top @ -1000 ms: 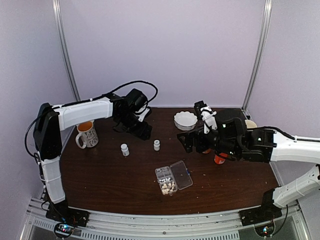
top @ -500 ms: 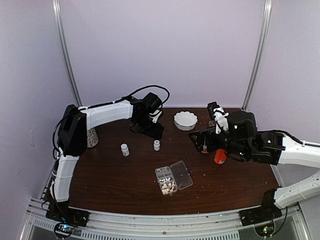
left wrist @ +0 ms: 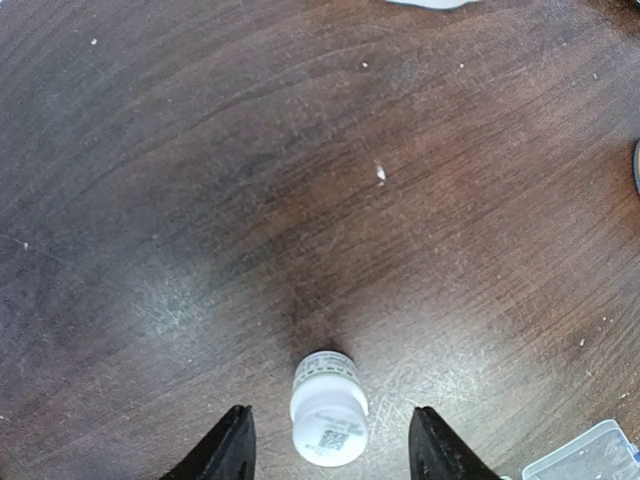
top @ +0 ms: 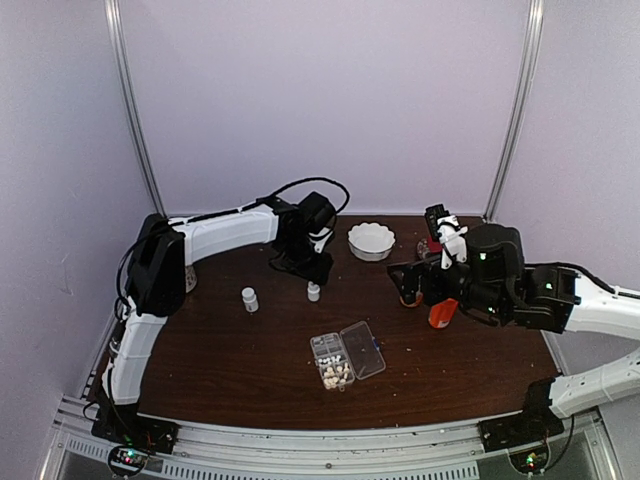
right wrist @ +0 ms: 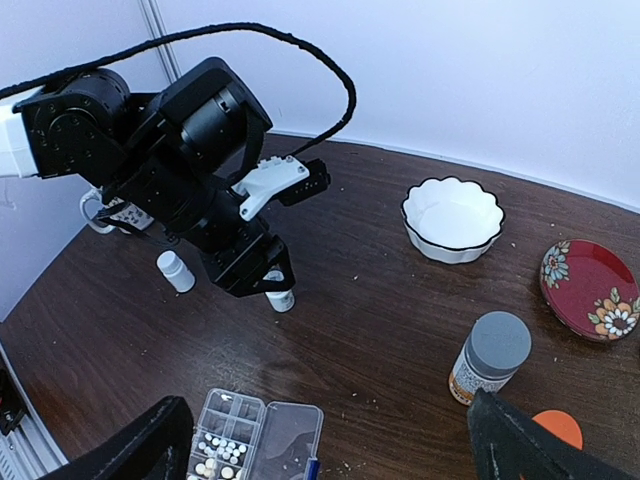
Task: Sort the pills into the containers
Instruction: Pick up the pill bottle from the center of the board.
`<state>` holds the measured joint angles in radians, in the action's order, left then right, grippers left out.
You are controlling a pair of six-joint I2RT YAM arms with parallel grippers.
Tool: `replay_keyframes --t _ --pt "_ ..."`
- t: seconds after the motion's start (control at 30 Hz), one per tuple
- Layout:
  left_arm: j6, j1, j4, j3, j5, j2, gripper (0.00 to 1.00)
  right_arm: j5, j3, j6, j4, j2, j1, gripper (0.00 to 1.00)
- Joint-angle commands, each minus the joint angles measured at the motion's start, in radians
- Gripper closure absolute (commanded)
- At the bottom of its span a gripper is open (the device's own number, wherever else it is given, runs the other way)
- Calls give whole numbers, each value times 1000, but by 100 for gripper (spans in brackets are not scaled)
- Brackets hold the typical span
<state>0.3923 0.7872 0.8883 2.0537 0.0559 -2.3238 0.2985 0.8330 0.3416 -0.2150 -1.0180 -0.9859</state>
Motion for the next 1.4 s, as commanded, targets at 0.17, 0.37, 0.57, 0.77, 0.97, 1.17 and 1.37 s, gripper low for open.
replay_keyframes --t 0.17,0.37,0.57,0.77,0.97,1.17,1.37 --pt "11 3 37 32 12 -29 49 32 -17 10 -10 20 9 0" --pt "10 3 42 31 9 -38 48 37 -26 13 -12 41 10 0" --pt "10 2 41 36 -5 -50 61 42 -30 16 -17 56 10 0" --pt "8 1 57 46 1 -47 72 39 -31 19 -19 55 12 0" --pt "-7 3 65 44 3 20 79 31 -29 17 -19 52 12 0" --pt "-19 4 43 25 -125 158 82 13 -39 12 1 61 12 0" --pt "25 6 -74 -62 -338 359 81 -88 -73 20 94 102 12 1"
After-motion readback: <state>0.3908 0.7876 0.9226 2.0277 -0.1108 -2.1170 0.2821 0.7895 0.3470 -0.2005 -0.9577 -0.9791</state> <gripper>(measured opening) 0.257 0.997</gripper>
